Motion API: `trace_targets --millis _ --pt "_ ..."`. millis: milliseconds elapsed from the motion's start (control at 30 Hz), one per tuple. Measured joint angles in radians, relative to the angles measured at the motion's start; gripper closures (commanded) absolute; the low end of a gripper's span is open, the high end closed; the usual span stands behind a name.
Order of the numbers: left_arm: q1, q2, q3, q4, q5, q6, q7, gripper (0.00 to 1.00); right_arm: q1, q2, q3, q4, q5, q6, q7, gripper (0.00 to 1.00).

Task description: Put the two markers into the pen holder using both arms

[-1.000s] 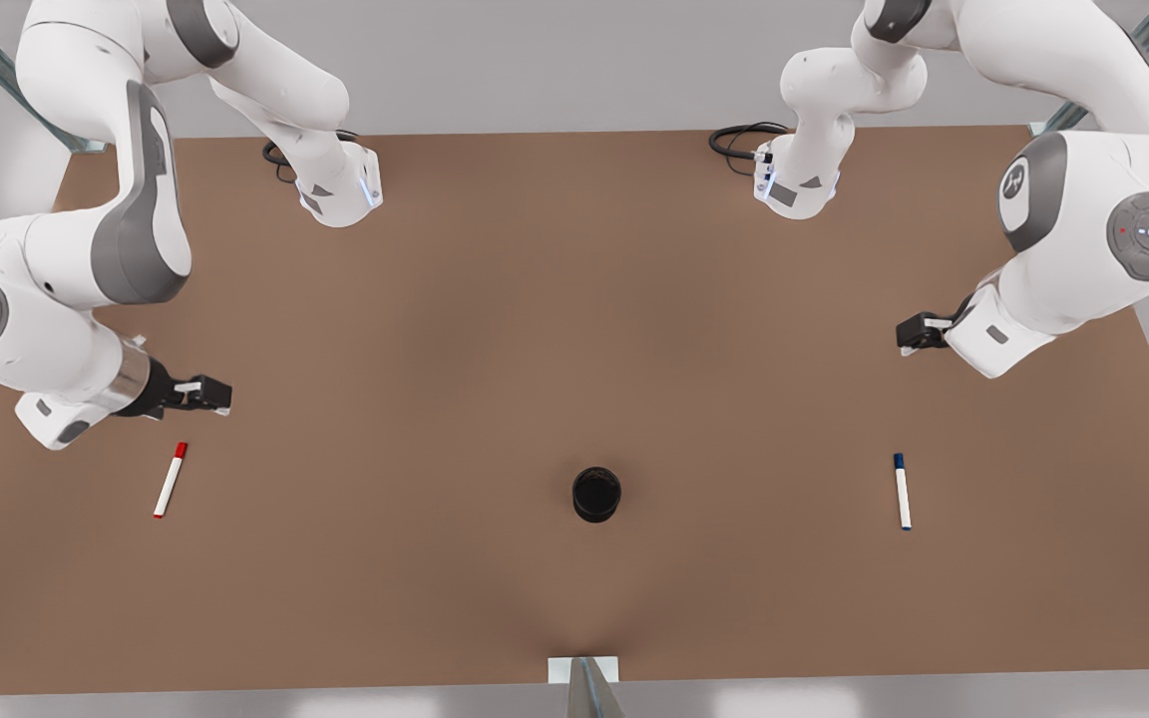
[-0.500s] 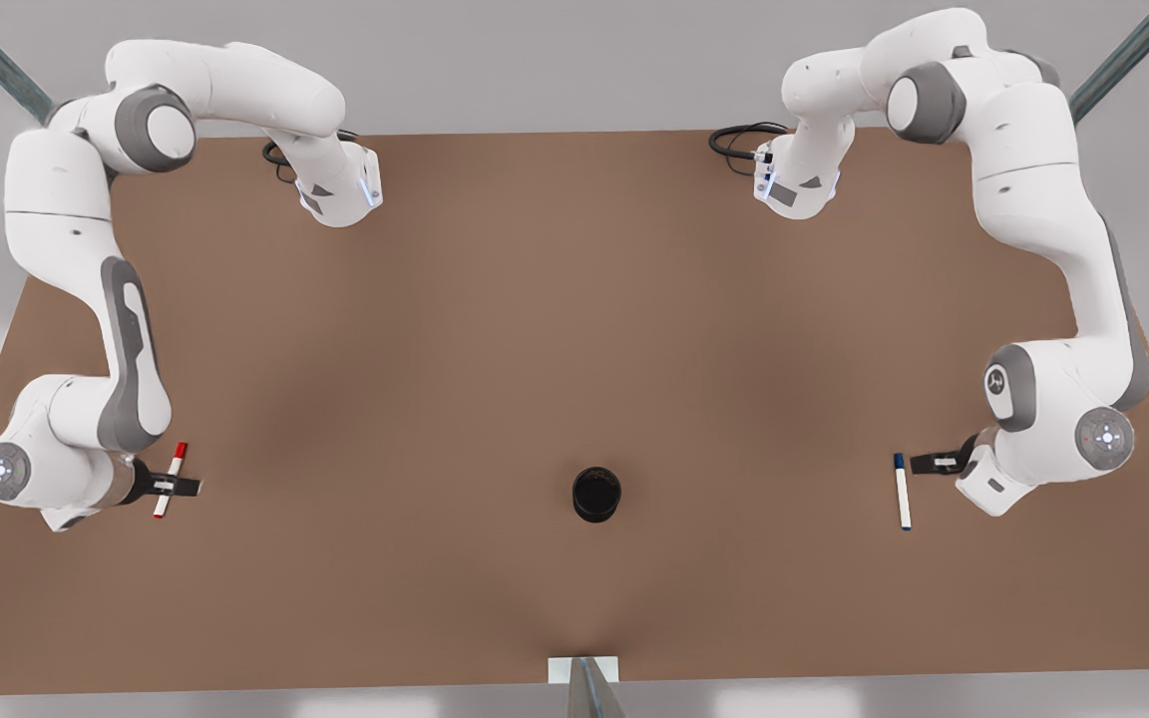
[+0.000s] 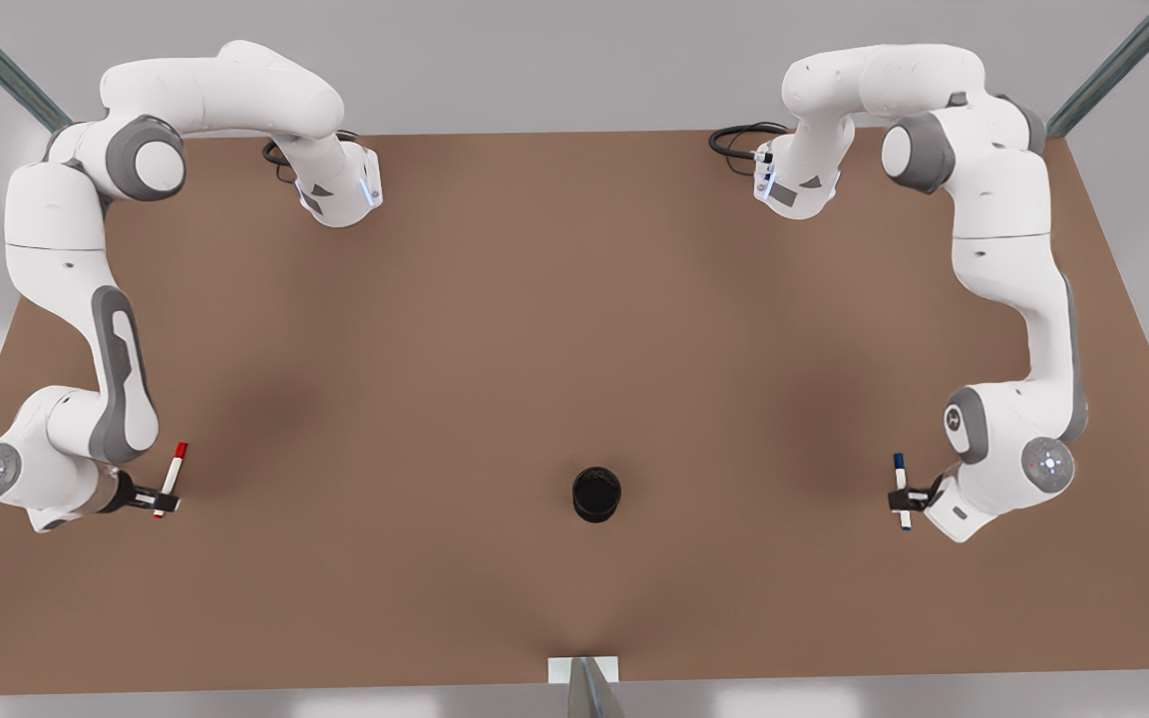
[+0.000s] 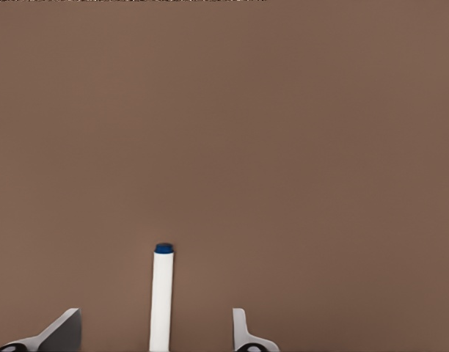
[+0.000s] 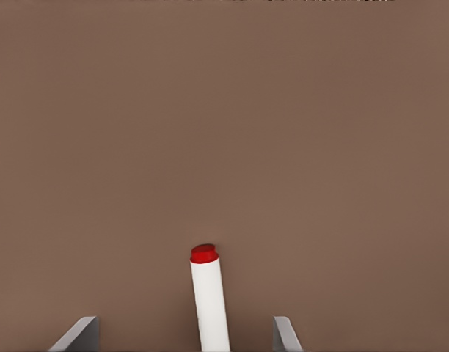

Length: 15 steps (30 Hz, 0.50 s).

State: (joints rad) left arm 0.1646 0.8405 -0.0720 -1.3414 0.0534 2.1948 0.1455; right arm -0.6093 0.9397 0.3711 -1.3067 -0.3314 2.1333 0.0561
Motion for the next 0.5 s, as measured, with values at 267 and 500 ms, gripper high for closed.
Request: trace_targets --millis 267,500 --pt "0.002 0.067 -0.001 0.038 -0.002 0.05 0.02 0.01 -0.003 0.02 -0.002 -0.023 0.017 0.076 -0.02 0.29" --pt "0.003 0.086 0.0 0.038 -0.002 0.063 0.031 0.44 -0.01 0.02 -0.002 -0.044 0.009 0.127 -0.039 0.55"
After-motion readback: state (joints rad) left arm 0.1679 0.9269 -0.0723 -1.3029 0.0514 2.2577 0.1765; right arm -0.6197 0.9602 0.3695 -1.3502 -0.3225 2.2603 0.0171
